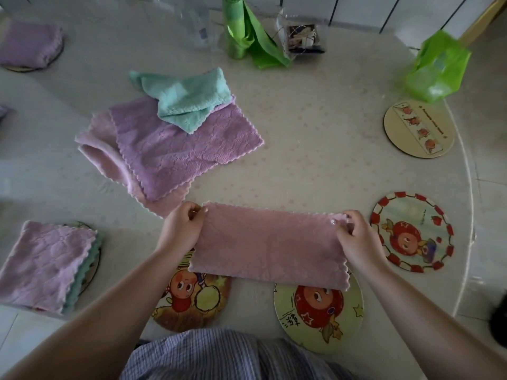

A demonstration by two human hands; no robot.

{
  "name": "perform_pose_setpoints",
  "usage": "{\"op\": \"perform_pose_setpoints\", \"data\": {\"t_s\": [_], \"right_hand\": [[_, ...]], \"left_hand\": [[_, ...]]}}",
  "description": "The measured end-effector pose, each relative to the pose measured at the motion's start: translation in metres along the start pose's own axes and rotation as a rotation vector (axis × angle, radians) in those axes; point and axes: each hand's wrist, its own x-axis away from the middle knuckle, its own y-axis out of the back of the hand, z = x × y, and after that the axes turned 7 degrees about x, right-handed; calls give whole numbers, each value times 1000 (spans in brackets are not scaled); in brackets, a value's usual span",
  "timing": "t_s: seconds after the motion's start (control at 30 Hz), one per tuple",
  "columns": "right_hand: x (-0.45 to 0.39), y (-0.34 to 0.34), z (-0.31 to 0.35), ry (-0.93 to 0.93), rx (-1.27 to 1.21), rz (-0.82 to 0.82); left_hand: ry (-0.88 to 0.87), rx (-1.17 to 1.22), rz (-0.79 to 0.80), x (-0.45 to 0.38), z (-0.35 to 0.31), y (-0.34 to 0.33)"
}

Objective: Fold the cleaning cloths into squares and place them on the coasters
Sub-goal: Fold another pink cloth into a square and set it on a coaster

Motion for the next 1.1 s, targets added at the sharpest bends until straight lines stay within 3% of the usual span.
{"op": "perform_pose_setpoints", "data": {"t_s": [0.17, 0.27, 0.37, 0.47, 0.6, 0.8, 0.97, 1.1], "right_hand": [[24, 2, -10, 170, -21, -13], [27, -3, -18, 292, 100, -4], [26, -5, -13, 255, 153, -12], [39, -10, 8, 303, 391, -72], [65, -48, 39, 549, 525, 72], [68, -61, 1, 539, 623, 75], [72, -29, -44, 437, 617, 42], [69, -19, -41, 408, 504, -11]], "left_hand": [[-42, 133, 60, 14, 2, 4], [-135, 47, 72, 21, 7, 4], [-222, -84, 6, 32, 4, 2], [-474, -258, 46, 57, -9, -10], [-729, -474, 256, 80, -12, -49], [-784, -747, 302, 67, 22, -42], [-715, -759, 278, 57, 56, 7], [-722, -642, 228, 64, 55, 16]]}}
